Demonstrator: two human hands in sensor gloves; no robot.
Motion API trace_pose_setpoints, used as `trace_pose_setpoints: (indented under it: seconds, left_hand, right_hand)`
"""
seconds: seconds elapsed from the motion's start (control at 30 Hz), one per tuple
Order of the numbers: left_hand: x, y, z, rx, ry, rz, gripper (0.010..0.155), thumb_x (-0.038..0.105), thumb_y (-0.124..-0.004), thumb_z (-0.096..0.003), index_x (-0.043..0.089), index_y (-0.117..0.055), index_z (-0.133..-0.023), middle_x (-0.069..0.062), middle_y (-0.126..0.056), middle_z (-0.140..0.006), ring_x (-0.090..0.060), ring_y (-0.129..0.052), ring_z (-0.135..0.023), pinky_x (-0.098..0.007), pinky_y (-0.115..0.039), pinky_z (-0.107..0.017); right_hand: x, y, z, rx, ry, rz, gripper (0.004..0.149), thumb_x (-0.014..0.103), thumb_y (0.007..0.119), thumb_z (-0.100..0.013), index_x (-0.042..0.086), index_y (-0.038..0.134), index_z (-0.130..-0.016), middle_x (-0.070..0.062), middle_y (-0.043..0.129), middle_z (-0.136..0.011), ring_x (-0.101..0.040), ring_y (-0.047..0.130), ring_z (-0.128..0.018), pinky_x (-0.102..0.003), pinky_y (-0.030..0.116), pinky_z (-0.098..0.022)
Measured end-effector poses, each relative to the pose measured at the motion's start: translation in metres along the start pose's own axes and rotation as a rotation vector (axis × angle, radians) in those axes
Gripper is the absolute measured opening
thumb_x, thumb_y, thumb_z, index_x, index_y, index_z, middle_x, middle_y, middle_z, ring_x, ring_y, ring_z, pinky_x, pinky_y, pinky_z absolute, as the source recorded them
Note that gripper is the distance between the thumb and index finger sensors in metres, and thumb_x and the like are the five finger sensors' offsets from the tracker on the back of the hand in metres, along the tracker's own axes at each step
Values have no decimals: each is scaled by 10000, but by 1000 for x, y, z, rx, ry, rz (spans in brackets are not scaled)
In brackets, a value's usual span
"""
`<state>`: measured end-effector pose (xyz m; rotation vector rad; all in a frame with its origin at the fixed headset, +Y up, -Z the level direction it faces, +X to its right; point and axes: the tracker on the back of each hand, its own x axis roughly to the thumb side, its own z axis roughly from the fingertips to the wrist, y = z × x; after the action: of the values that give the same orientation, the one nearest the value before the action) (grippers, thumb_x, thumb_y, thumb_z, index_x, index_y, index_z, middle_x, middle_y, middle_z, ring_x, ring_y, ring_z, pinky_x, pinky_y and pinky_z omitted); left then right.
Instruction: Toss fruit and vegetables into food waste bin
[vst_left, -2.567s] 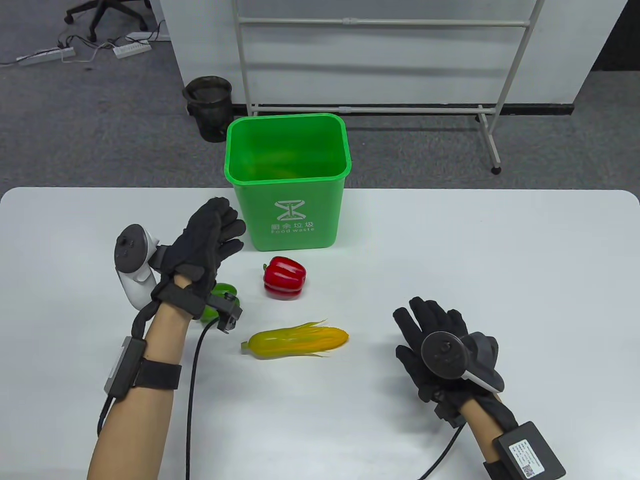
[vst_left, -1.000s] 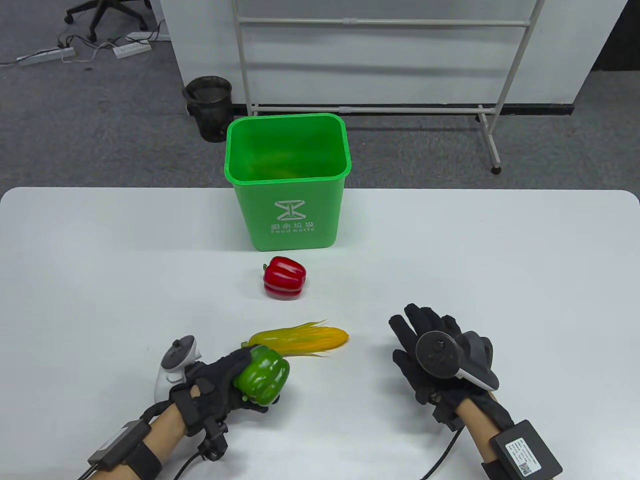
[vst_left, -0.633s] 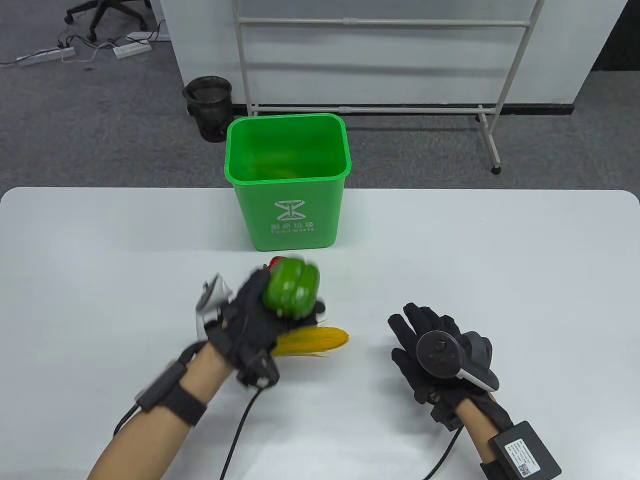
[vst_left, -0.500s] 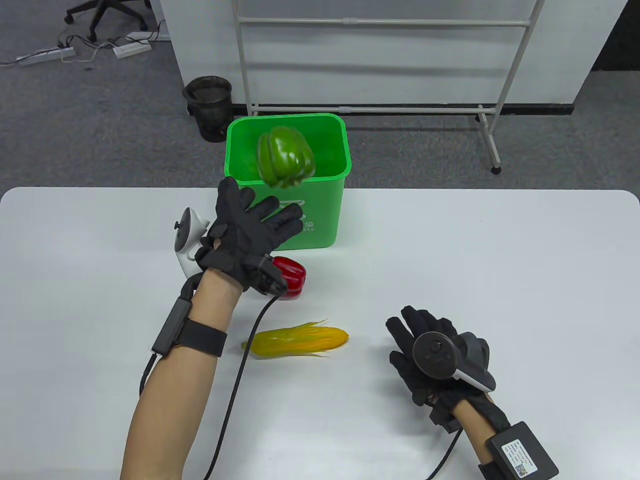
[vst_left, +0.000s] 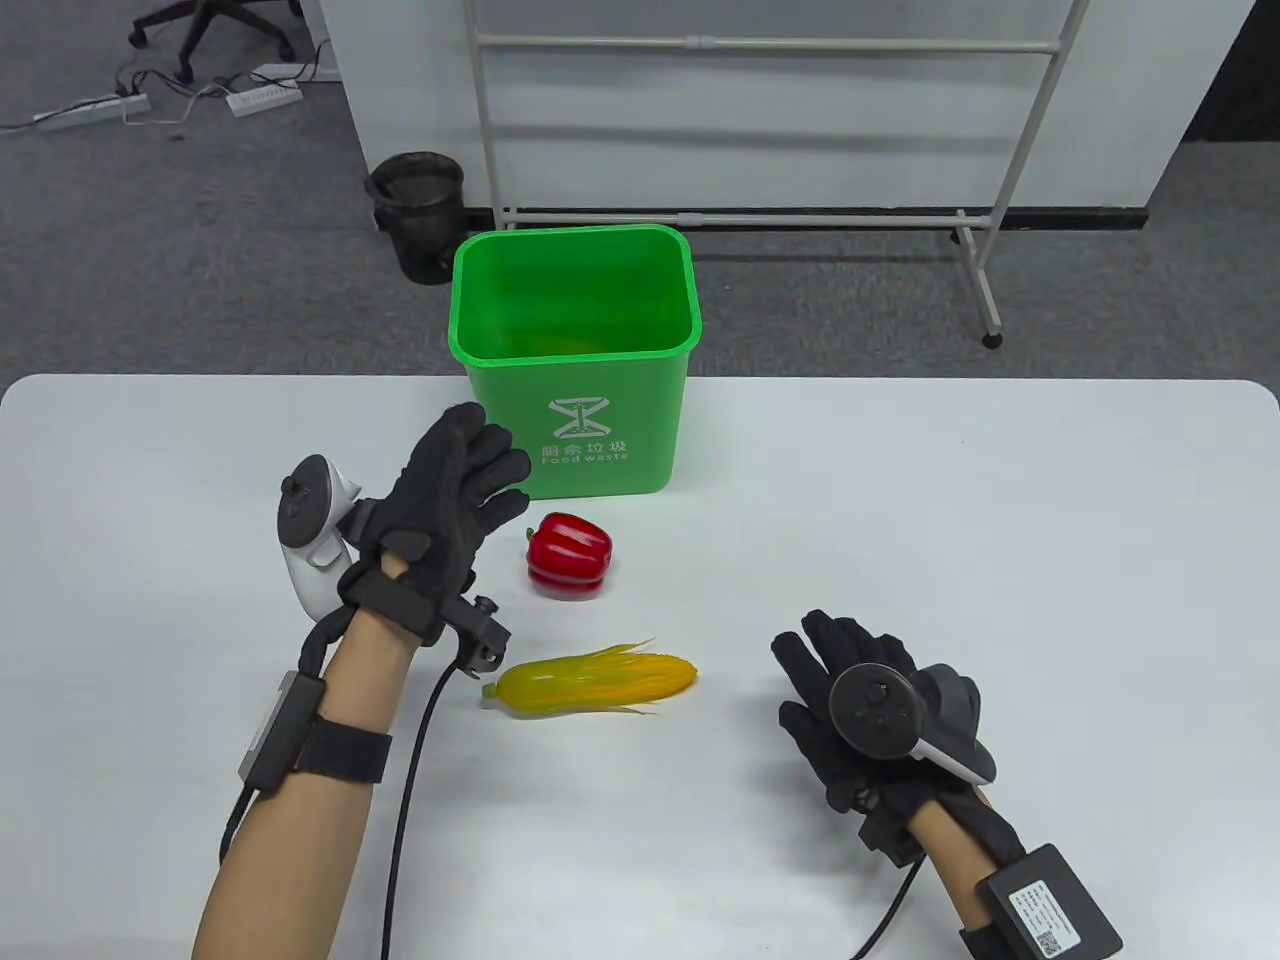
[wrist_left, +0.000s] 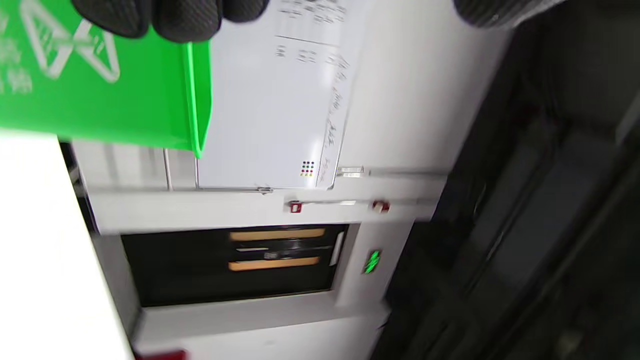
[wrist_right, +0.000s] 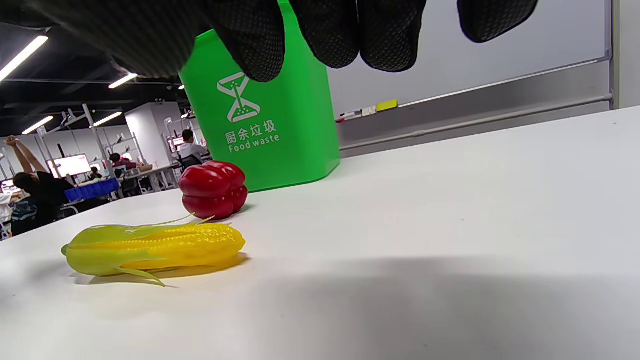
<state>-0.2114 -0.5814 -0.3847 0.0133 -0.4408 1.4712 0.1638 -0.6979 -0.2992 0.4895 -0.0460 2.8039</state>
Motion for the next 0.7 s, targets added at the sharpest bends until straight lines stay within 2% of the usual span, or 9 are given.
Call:
trace_pose_setpoints:
  seconds: [0.13,0.2,0.3,0.47,0.6,0.7]
  left_hand:
    - [6,-28,12,-66,-72,-405,811,607,-669,-470,84,-445,-1048,-303,-490,-1089,-581,-644,-939,-695,-621,-638]
    - [-3,-47,19,-103,-71,-636,803,598,-696,-459,87,-481,-1040,-291,-536,-1082,-571,-676,-927,-685,-642,-632]
    - [-22,-67,25,-146,-56,-885,797,579,-749,-434,91,-533,-1025,-285,-586,-1067,-564,-721,-903,-670,-671,-617]
    - [-72,-106,31,-388,62,-1323,806,525,-819,-405,103,-529,-1027,-272,-574,-1082,-539,-710,-916,-649,-659,-642]
    - [-116,-129,33,-586,176,-1502,888,489,-870,-381,84,-440,-1044,-321,-501,-1092,-543,-659,-939,-658,-624,-664]
    - [-142,-137,32,-665,273,-1531,951,470,-901,-368,43,-381,-1039,-300,-428,-1113,-572,-591,-965,-689,-575,-683]
  right_hand:
    - [0,3,-1,15,4,10,699,495,720,-427,245,566,-1061,-130,477,-1147,-458,568,-1079,-731,460,-722]
    - [-1,4,-1,19,6,13,700,495,720,-427,244,566,-1062,-132,478,-1146,-460,566,-1079,-731,460,-721]
    - [0,3,-1,23,9,11,699,493,720,-426,241,569,-1061,-130,479,-1147,-462,566,-1078,-731,457,-722]
    - [1,5,-1,37,10,19,699,494,720,-427,240,569,-1061,-132,478,-1146,-459,568,-1079,-732,458,-721]
    - [2,7,-1,48,10,26,698,495,719,-427,241,569,-1060,-130,480,-1146,-459,568,-1078,-731,458,-721]
    - [2,7,-1,50,8,29,699,494,720,-426,241,570,-1060,-132,481,-1145,-459,570,-1077,-731,460,-720]
